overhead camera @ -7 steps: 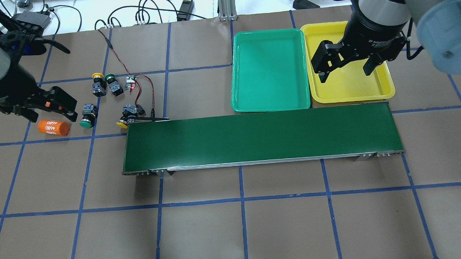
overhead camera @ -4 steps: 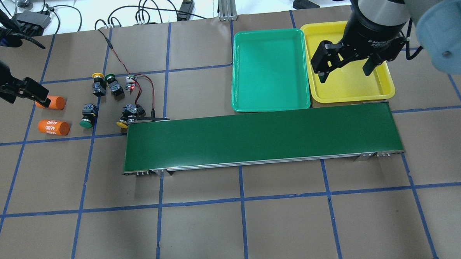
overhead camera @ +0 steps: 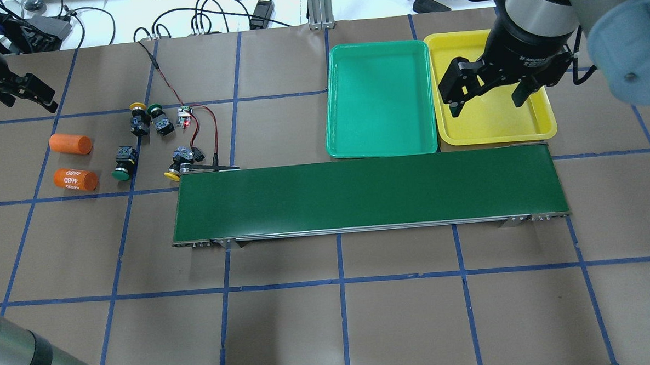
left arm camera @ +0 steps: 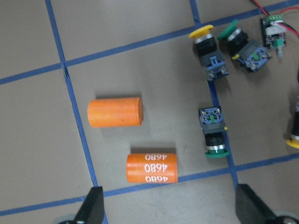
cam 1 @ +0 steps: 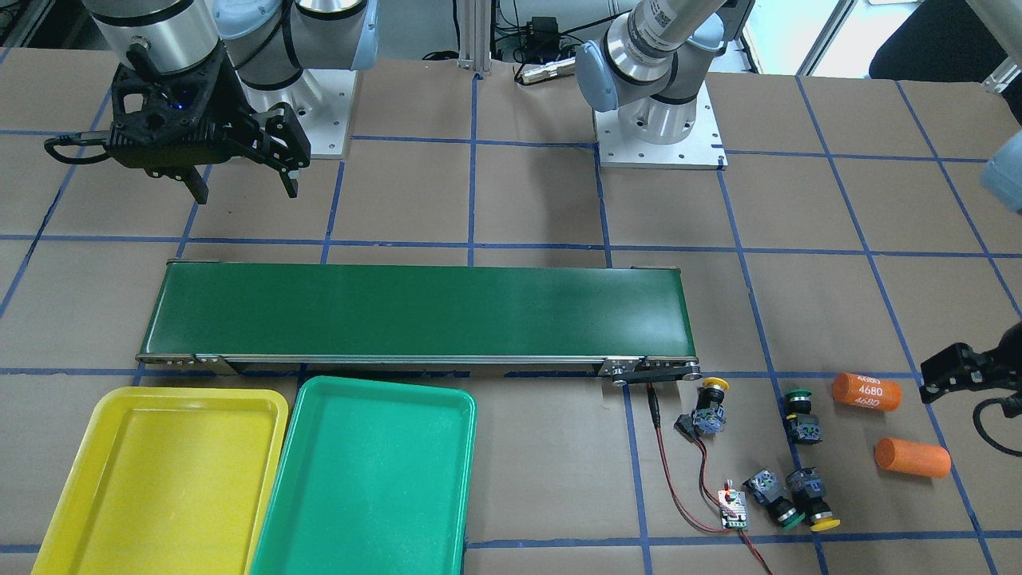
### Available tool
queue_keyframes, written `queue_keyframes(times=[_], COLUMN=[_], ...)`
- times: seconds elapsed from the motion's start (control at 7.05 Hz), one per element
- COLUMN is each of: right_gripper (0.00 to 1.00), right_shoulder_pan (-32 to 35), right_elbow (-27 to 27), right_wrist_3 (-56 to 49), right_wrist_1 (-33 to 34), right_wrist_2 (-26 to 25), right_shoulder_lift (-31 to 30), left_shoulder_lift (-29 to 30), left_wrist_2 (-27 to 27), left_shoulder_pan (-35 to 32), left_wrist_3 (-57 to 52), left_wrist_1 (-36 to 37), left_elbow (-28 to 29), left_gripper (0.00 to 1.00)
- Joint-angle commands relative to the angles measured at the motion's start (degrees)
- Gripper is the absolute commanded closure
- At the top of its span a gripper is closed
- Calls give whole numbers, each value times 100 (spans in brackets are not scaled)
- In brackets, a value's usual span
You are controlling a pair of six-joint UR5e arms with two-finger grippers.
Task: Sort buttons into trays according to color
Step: 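Move the left gripper back toward the orange cylinders, then lower the left gripper onto the plain orange cylinder and grasp it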
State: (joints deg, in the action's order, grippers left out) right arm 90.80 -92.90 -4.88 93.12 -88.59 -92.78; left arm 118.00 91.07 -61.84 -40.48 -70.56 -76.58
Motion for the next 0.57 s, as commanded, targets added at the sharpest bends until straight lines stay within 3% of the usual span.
queue_keyframes(times=[0.0,0.43], right_gripper=[0,0], right_shoulder_pan=[17,8], right_elbow=[-9,-44], right_wrist_3=[4,-5], right_wrist_1=[-4,-4], right_wrist_2=[0,0], right_shoulder_lift=[-21,-30], left_shoulder_lift=[801,1392], left_wrist_2=[-36,-19], left_shoulder_pan=[14,14], left_wrist_3=[675,804], left_wrist_1=[7,7], left_elbow=[554,794], left_gripper=[0,0])
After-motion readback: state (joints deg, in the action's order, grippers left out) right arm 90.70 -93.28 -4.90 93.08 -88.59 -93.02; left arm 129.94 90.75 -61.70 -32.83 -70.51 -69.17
